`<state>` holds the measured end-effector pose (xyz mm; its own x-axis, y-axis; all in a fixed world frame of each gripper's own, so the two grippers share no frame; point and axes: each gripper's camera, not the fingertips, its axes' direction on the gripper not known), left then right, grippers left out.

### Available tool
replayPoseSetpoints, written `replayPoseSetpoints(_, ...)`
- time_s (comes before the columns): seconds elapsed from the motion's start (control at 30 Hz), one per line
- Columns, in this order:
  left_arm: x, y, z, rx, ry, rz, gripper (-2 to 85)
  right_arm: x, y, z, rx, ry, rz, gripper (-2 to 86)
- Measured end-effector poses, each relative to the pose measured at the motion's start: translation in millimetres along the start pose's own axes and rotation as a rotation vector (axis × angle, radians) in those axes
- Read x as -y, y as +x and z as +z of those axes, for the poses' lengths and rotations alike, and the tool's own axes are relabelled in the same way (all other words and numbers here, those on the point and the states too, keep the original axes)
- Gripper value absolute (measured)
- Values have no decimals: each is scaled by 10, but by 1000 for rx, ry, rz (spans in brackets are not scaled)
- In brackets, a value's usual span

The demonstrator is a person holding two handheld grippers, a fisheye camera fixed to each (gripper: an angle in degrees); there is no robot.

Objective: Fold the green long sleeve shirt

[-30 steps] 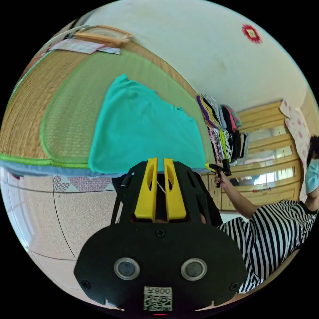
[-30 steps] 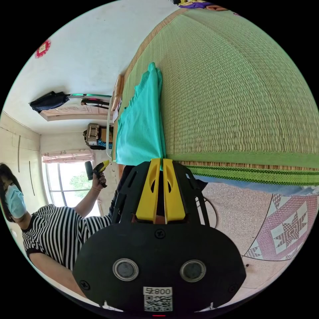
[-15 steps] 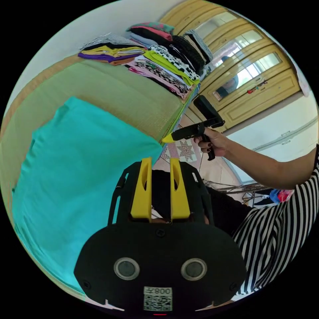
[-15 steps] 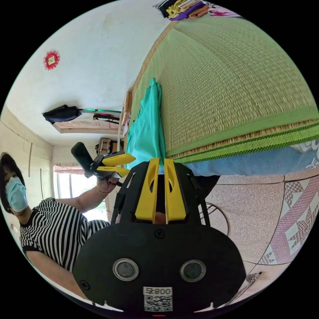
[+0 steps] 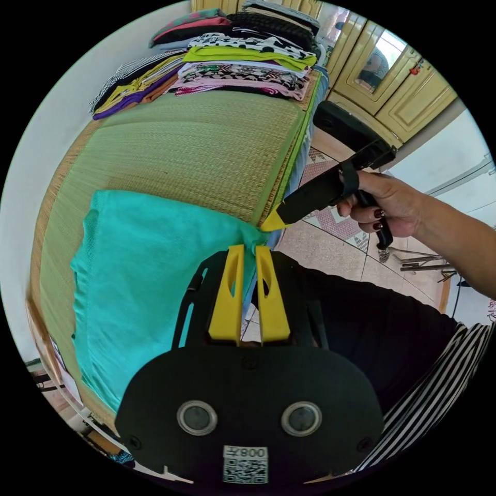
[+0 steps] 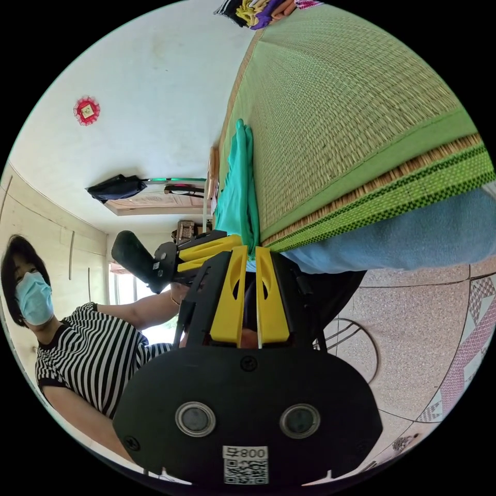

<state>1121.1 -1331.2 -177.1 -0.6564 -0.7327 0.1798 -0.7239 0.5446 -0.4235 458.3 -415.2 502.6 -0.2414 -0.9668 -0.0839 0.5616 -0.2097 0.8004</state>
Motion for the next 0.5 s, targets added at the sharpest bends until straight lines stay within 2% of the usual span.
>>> replayPoseSetpoints(0.2, 130, -63, -233, -87, 41, -102, 15, 40, -74, -94, 2, 30, -15, 34)
replayPoseSetpoints(0.5, -116, -431, -693, -318, 247, -354, 9, 375, -364, -258, -15, 91, -55, 81)
